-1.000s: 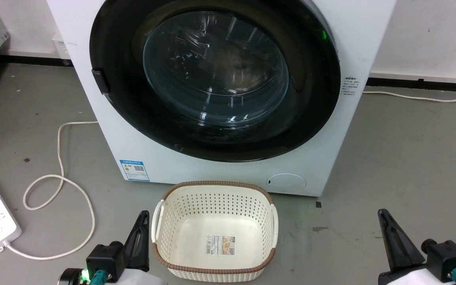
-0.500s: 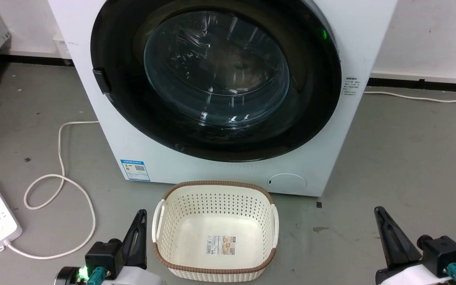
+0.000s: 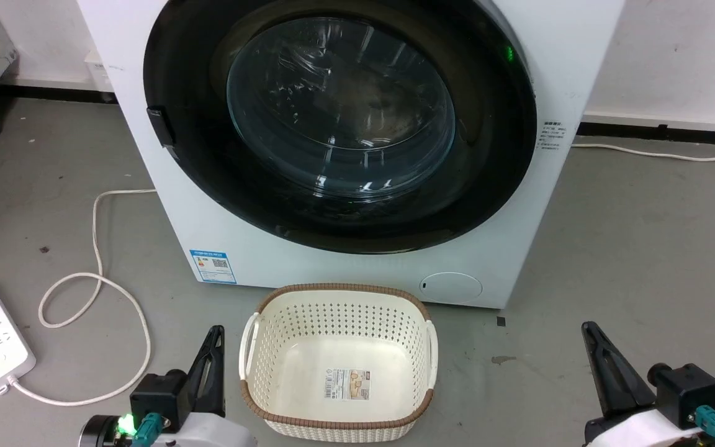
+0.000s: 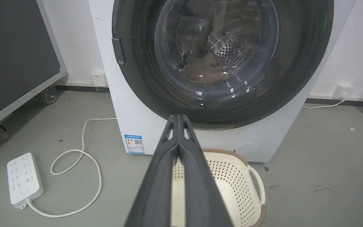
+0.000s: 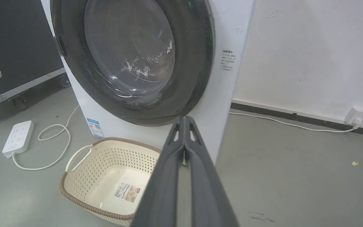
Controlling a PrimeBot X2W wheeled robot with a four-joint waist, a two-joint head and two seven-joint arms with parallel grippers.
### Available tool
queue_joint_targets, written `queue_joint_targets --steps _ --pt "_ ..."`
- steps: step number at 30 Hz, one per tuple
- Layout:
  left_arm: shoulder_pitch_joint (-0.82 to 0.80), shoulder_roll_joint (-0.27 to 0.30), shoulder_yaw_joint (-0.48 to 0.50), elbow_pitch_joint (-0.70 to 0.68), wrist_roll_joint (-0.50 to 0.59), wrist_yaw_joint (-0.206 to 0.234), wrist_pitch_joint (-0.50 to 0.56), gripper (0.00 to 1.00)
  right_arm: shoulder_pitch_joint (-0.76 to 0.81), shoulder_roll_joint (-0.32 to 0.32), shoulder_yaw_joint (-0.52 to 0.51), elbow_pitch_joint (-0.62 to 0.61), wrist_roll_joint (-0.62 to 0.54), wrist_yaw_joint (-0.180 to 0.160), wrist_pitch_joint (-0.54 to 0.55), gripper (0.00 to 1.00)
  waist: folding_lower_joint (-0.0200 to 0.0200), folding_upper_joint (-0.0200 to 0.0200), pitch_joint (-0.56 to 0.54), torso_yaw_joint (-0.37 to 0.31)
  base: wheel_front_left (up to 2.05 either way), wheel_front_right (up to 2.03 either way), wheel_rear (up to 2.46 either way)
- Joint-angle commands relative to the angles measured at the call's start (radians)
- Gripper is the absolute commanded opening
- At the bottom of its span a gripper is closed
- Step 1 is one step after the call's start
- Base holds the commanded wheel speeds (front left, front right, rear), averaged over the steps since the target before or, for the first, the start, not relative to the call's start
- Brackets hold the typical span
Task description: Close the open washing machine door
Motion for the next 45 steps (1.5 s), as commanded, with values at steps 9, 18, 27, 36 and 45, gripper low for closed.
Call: queue_joint_targets --steps 9,18,27,36,45 --pt "-0.018 0.0 0.012 -0.015 0.021 0.004 0.026 0.0 -0.022 0.007 0.007 -0.013 -0.011 0.0 0.026 0.0 -0.0001 0.0 0.0 0.002 0.0 0.0 0.0" --pt "-0.021 0.0 0.02 -0.024 0.032 0.006 0.044 0.0 -0.027 0.008 0.012 -0.017 -0.015 0.0 0.044 0.0 -0.0001 0.0 0.0 0.003 0.0 0.0 0.0" --pt "-0.024 0.001 0.026 -0.032 0.042 0.007 0.06 0.0 -0.032 0.01 0.016 -0.021 -0.019 -0.001 0.061 0.0 -0.0001 0.0 0.0 0.005 0.0 0.0 0.0" --pt "-0.028 0.001 0.034 -0.04 0.054 0.008 0.079 0.0 -0.037 0.011 0.021 -0.026 -0.023 -0.001 0.079 0.0 -0.0001 0.0 0.0 0.006 0.0 0.0 0.0" --pt "-0.032 0.001 0.044 -0.051 0.068 0.01 0.101 0.0 -0.044 0.013 0.028 -0.031 -0.028 -0.001 0.102 0.0 -0.0001 0.0 0.0 0.008 0.0 0.0 0.0"
